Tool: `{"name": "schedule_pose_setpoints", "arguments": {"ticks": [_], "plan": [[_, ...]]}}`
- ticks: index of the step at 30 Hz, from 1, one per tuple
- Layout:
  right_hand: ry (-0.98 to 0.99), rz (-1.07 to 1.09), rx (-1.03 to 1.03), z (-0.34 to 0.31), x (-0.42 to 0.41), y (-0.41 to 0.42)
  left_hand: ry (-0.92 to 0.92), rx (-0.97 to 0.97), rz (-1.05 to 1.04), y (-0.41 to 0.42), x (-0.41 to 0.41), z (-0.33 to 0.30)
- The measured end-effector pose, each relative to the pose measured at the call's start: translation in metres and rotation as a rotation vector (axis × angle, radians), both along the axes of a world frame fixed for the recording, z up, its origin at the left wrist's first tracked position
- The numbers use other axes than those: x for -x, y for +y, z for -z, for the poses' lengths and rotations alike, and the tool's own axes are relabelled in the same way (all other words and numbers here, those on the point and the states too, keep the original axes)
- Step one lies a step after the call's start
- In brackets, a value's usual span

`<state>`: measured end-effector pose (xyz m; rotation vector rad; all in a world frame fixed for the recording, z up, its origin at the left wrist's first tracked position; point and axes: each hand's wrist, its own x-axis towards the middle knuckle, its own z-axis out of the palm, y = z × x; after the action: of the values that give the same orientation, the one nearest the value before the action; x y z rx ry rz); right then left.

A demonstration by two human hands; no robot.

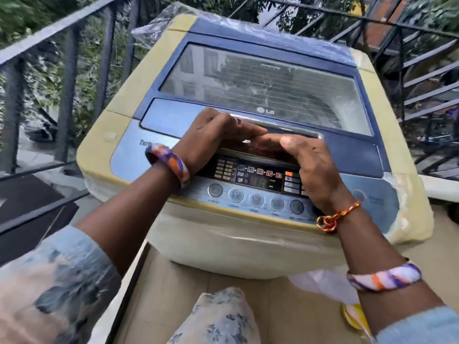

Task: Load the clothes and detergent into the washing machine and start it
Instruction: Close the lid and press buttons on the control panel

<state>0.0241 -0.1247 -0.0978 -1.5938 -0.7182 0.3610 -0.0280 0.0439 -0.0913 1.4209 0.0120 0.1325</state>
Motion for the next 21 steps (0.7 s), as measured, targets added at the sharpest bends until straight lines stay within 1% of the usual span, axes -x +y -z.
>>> {"name": "schedule_pose_setpoints", "arguments": {"ticks": [2, 9, 13, 17, 21], "plan": [[0.008, -0.003, -0.003, 0.003, 0.000, 0.000, 0.010, -0.042, -0.003, 0.000, 0.001, 0.002], [-0.023, -0.008, -0.001, 0.009, -0.004, 0.001, 0.010, -0.086, -0.027, 0.001, 0.001, 0.006], [-0.018, -0.003, -0.013, 0.012, -0.006, 0.002, 0.005, -0.080, -0.032, 0.000, 0.000, 0.007], [-0.021, 0.001, -0.013, 0.013, -0.006, 0.004, 0.007, -0.008, -0.026, 0.001, 0.000, 0.009], [-0.014, 0.004, -0.018, 0.014, -0.006, 0.003, 0.000, -0.056, -0.036, 0.001, -0.002, 0.012]]}}
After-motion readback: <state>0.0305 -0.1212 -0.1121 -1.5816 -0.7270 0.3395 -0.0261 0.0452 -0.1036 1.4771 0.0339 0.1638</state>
